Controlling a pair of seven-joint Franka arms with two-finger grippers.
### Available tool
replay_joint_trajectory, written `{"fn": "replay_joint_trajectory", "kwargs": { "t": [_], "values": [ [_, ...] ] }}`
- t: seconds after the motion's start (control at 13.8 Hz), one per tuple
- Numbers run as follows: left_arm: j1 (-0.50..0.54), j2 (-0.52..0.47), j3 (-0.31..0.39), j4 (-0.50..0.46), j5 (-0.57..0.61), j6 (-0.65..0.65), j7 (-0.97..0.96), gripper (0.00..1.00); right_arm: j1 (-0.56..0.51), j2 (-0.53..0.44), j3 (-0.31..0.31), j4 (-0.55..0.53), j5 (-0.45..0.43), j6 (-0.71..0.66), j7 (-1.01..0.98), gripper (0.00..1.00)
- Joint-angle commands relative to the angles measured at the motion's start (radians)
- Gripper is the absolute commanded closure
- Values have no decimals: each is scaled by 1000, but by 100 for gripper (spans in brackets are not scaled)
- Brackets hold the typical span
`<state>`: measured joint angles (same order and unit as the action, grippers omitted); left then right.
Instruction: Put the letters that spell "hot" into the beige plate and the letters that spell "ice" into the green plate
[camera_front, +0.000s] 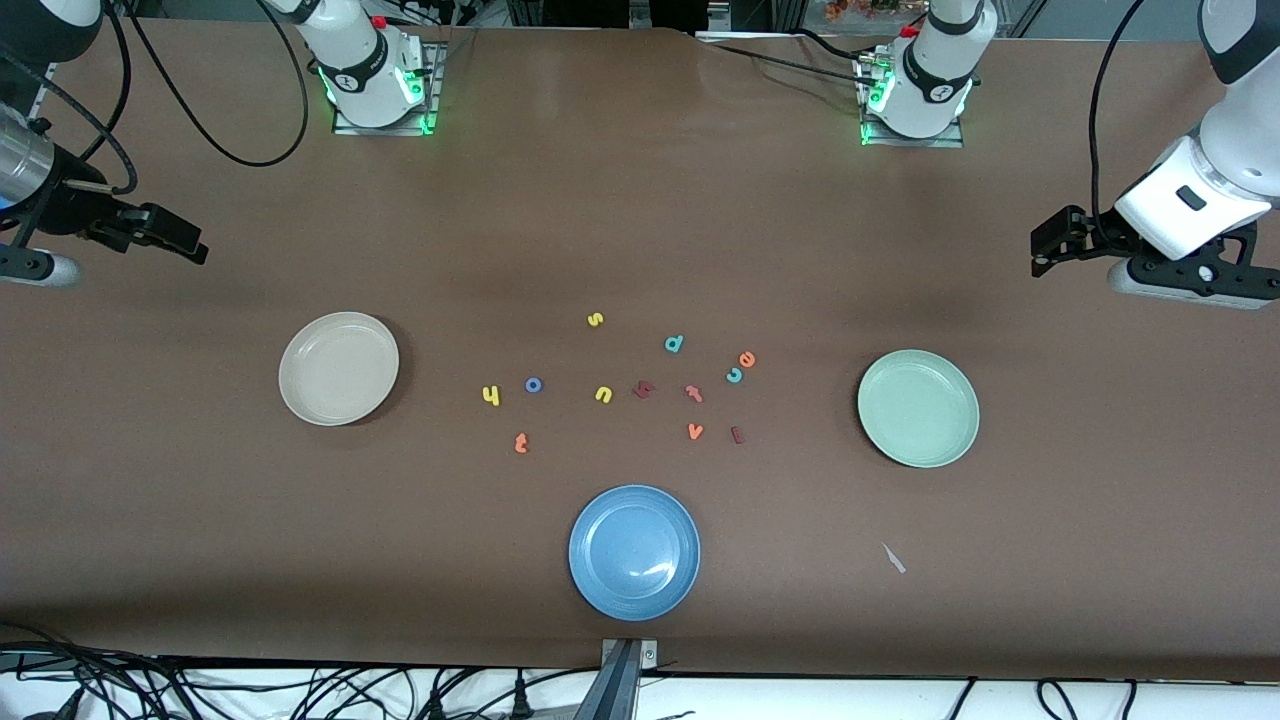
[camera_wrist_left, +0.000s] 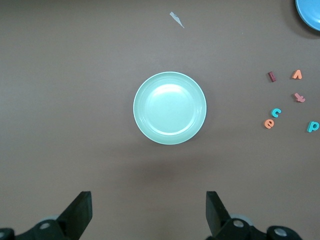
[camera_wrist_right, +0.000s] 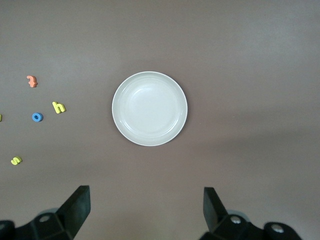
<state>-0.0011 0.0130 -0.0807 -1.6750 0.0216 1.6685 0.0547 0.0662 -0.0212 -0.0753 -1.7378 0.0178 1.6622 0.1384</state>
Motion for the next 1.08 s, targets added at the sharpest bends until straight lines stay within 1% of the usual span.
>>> {"fn": "replay_joint_trajectory", "kwargs": {
  "t": [0.0,1.01],
  "values": [
    [10,-18,-5,-14,-5,11,19,0,-3,1,0,12,16,-16,6,0],
    [10,-8,-7,-2,-5,-7,14,0,-3,1,0,12,16,-16,6,0]
  ]
}}
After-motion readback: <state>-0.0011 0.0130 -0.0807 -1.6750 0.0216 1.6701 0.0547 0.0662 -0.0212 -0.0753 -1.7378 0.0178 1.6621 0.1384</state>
